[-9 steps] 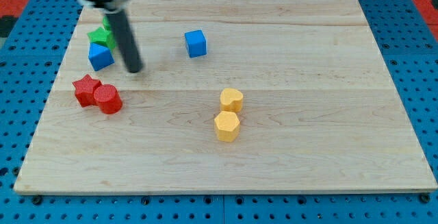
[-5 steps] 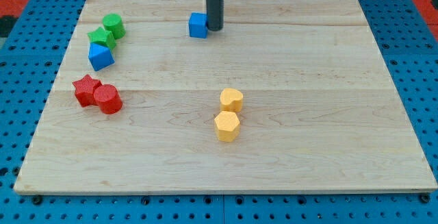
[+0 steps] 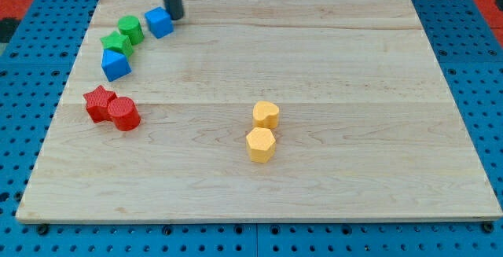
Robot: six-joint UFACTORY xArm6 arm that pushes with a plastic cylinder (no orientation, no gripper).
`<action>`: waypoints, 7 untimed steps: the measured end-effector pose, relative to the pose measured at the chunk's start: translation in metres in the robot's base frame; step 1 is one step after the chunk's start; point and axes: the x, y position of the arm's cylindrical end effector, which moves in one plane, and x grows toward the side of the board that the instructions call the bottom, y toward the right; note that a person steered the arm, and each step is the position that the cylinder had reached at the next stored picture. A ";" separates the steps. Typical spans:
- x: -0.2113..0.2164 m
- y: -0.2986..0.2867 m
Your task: Slide the blue cube above the green circle
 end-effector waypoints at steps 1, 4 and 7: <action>-0.010 0.000; 0.034 -0.022; 0.098 0.031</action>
